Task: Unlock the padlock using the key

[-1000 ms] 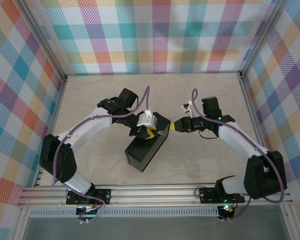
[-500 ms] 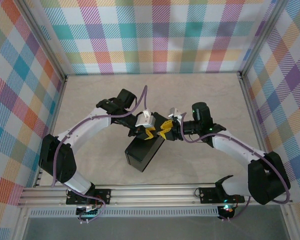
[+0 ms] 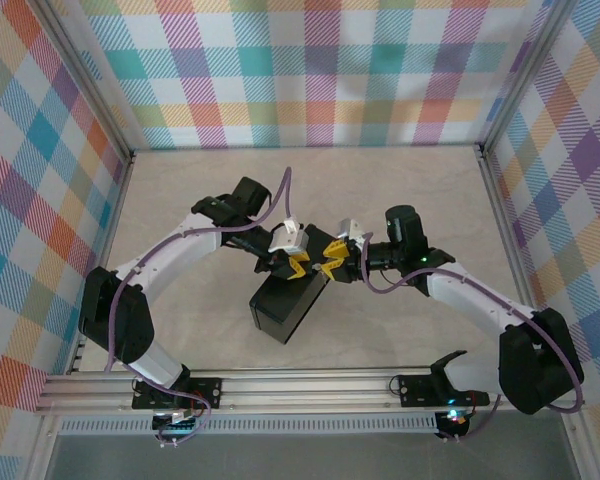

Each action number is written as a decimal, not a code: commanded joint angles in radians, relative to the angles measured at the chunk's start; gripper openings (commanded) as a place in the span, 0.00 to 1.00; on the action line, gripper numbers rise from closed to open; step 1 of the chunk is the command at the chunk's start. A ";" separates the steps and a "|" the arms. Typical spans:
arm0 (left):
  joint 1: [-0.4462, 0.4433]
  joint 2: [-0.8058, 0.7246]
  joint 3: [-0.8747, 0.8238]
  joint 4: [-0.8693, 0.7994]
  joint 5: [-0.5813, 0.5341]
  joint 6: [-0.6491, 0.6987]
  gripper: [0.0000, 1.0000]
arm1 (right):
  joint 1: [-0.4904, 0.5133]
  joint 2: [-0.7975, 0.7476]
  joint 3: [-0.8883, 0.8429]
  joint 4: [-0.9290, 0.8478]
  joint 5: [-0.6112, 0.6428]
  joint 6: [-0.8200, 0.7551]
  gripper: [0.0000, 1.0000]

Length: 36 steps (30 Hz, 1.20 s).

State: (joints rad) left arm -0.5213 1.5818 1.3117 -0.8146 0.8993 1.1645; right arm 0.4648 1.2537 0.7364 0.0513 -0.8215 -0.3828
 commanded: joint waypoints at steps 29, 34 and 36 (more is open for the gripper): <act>0.015 0.027 0.032 -0.107 0.030 0.028 0.18 | 0.071 0.058 0.044 -0.013 0.028 -0.099 0.32; 0.015 0.028 0.033 -0.109 0.032 0.026 0.18 | 0.071 0.053 0.035 -0.010 0.031 -0.101 0.26; 0.016 0.029 0.034 -0.107 0.036 0.025 0.18 | 0.071 0.055 0.033 -0.012 0.043 -0.105 0.25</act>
State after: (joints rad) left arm -0.5144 1.5963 1.3361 -0.8627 0.9062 1.1694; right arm 0.5339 1.2953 0.7658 0.0360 -0.8001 -0.4576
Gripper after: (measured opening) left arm 0.254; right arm 0.251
